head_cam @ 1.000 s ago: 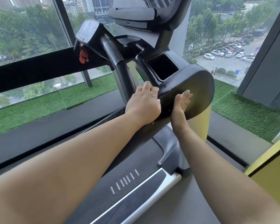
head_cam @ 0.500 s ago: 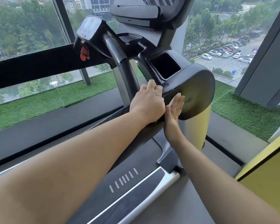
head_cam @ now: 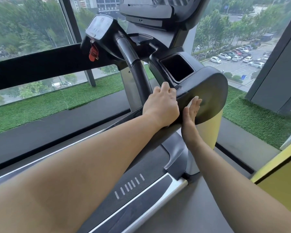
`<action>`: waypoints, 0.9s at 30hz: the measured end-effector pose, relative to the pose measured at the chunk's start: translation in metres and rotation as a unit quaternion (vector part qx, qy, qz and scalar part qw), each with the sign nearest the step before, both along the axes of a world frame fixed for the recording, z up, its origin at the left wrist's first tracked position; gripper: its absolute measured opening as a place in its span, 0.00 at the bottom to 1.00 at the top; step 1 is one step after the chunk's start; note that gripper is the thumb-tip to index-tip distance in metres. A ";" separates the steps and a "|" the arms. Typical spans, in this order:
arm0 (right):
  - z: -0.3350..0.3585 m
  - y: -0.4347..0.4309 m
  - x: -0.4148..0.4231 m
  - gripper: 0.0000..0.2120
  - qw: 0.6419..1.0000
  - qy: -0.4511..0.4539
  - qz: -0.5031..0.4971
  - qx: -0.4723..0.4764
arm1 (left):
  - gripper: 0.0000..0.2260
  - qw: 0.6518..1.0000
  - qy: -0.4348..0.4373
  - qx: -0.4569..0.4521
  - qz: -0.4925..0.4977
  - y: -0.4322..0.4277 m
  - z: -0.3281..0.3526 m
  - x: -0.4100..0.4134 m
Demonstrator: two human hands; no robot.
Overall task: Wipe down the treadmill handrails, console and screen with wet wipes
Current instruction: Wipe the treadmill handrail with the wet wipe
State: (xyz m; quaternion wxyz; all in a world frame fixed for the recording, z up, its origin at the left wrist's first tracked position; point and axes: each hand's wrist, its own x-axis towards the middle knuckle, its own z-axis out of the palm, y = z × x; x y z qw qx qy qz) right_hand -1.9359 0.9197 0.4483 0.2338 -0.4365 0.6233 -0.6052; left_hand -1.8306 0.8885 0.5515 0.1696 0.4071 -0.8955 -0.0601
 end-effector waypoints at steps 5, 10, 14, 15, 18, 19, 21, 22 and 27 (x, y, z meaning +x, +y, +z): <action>0.013 -0.006 0.017 0.27 0.999 -0.002 -0.033 -0.003 | 0.18 1.000 -0.004 0.003 -0.004 0.001 0.002 0.001; -0.004 0.006 0.006 0.25 0.995 0.091 0.028 -0.024 | 0.17 1.000 0.008 0.007 -0.005 -0.001 0.001 0.000; 0.012 -0.010 0.004 0.28 0.997 -0.050 -0.059 -0.004 | 0.17 0.999 0.020 0.024 -0.015 -0.004 0.002 0.003; 0.012 -0.009 0.009 0.27 0.997 -0.052 -0.054 -0.010 | 0.17 0.999 0.025 0.028 -0.019 -0.006 0.003 0.003; -0.004 0.006 0.022 0.24 0.999 0.048 0.012 -0.020 | 0.16 0.998 0.039 0.038 -0.025 -0.009 0.005 0.005; -0.009 0.012 0.018 0.24 0.996 0.080 0.030 -0.022 | 0.16 0.998 0.042 0.040 -0.024 -0.009 0.005 0.006; -0.009 0.008 0.008 0.24 0.997 0.069 0.027 -0.014 | 0.17 0.998 0.043 0.040 -0.025 -0.010 0.005 0.006; -0.003 0.002 0.004 0.25 1.000 0.016 -0.006 -0.001 | 0.17 0.998 0.042 0.038 -0.026 -0.010 0.006 0.006; 0.008 -0.001 0.025 0.26 0.999 -0.026 -0.025 -0.010 | 0.17 0.999 0.036 0.029 -0.026 -0.009 0.004 0.004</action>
